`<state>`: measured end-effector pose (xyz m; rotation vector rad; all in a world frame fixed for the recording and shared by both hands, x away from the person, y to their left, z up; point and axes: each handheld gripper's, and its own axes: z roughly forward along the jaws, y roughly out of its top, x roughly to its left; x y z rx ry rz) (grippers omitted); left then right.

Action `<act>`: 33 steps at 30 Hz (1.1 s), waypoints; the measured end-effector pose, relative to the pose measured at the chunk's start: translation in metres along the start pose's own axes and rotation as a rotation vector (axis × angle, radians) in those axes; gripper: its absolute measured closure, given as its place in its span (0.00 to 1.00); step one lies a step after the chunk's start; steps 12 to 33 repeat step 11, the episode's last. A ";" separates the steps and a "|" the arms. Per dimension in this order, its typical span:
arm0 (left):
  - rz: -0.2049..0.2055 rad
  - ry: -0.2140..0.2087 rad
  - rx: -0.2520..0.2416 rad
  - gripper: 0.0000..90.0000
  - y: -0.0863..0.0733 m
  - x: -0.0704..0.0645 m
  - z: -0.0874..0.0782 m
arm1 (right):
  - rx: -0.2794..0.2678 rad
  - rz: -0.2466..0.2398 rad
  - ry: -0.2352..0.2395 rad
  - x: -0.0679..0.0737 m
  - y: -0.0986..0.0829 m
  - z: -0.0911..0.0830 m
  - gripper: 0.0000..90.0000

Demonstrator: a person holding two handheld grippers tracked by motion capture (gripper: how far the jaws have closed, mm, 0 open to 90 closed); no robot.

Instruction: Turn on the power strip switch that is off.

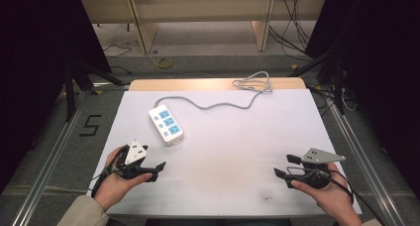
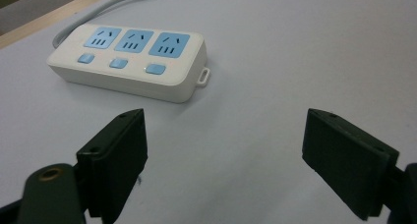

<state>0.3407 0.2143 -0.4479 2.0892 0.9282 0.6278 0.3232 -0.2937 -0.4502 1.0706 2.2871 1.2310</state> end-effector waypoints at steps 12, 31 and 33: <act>0.037 -0.014 0.022 0.19 0.005 -0.007 0.006 | -0.006 0.000 -0.002 0.001 0.001 0.000 0.33; 0.037 -0.014 0.022 0.19 0.005 -0.007 0.006 | -0.006 0.000 -0.002 0.001 0.001 0.000 0.33; 0.037 -0.014 0.022 0.19 0.005 -0.007 0.006 | -0.006 0.000 -0.002 0.001 0.001 0.000 0.33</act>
